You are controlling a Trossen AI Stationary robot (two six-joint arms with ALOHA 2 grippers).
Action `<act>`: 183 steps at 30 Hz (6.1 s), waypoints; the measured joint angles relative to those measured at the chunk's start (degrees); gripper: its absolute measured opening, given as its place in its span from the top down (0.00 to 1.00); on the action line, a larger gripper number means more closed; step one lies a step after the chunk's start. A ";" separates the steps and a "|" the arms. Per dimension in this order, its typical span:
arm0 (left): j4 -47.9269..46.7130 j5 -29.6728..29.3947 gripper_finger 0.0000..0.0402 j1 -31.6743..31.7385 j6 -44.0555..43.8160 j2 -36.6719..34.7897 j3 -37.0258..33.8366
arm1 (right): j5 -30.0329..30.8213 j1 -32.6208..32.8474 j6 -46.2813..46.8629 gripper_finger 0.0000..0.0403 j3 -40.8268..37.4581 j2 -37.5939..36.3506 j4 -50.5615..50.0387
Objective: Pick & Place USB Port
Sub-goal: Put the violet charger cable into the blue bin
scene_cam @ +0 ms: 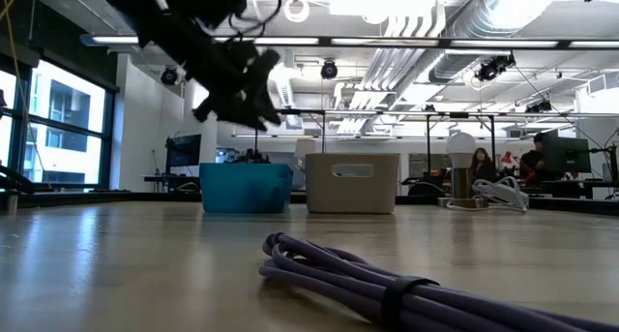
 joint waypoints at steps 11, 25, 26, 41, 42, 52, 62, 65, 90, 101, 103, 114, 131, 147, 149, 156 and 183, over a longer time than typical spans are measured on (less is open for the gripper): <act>-11.68 5.96 0.58 -1.14 25.85 -20.30 3.61 | 5.55 -4.16 -3.25 0.48 0.00 0.00 1.51; -38.03 -3.33 0.58 -16.87 33.73 -36.57 0.73 | -2.70 -14.69 -16.55 0.47 1.72 0.00 24.12; -38.70 -4.29 0.58 -17.93 33.70 -37.22 0.09 | -3.39 -14.95 -16.74 0.47 2.55 0.00 24.40; -32.51 -5.90 0.58 -23.81 33.34 -52.78 -17.72 | -7.28 -15.95 -14.17 0.48 12.63 -0.02 31.47; -31.69 -5.33 0.58 -23.86 33.41 -54.00 -18.85 | -9.39 -16.43 -12.82 0.48 12.63 -0.02 32.63; -27.21 1.89 0.58 -24.48 37.83 -60.05 -23.05 | -24.39 -23.48 10.90 0.48 12.26 0.72 33.64; -27.34 6.51 0.58 -24.48 42.49 -60.14 -23.06 | -29.40 -23.80 25.74 0.48 12.28 4.79 32.96; -27.33 7.00 0.58 -24.48 43.56 -60.14 -23.06 | -30.26 -23.76 27.82 0.48 12.26 6.96 33.02; -27.37 10.83 0.58 -24.48 43.90 -60.12 -23.06 | -39.44 -19.12 48.28 0.48 12.26 19.21 31.00; -27.75 11.01 0.58 -24.48 43.90 -60.12 -23.06 | -51.32 -19.23 51.45 0.48 12.26 23.64 35.98; -27.86 11.08 0.58 -24.48 43.90 -60.12 -23.06 | -52.07 -19.23 51.96 0.48 12.22 24.00 36.49; -28.14 11.53 0.58 -24.46 45.40 -60.12 -23.06 | -50.98 -19.36 53.43 0.48 12.24 23.96 38.69; -28.31 14.31 0.58 -24.43 46.05 -60.14 -23.06 | -54.32 -23.08 52.33 0.48 12.24 26.14 38.16; -28.60 14.42 0.58 -24.39 46.92 -60.14 -23.06 | -54.01 -25.33 51.24 0.48 12.26 26.56 36.46; -28.76 14.40 0.58 -24.39 46.92 -60.14 -23.06 | -54.15 -25.31 51.26 0.48 12.26 26.56 36.38; -29.65 14.39 0.58 -24.39 46.92 -60.12 -23.06 | -56.19 -25.33 51.67 0.48 12.40 27.60 37.02; -30.18 14.66 0.58 -24.39 46.90 -60.12 -23.06 | -52.64 -25.72 44.72 0.99 12.68 30.29 40.55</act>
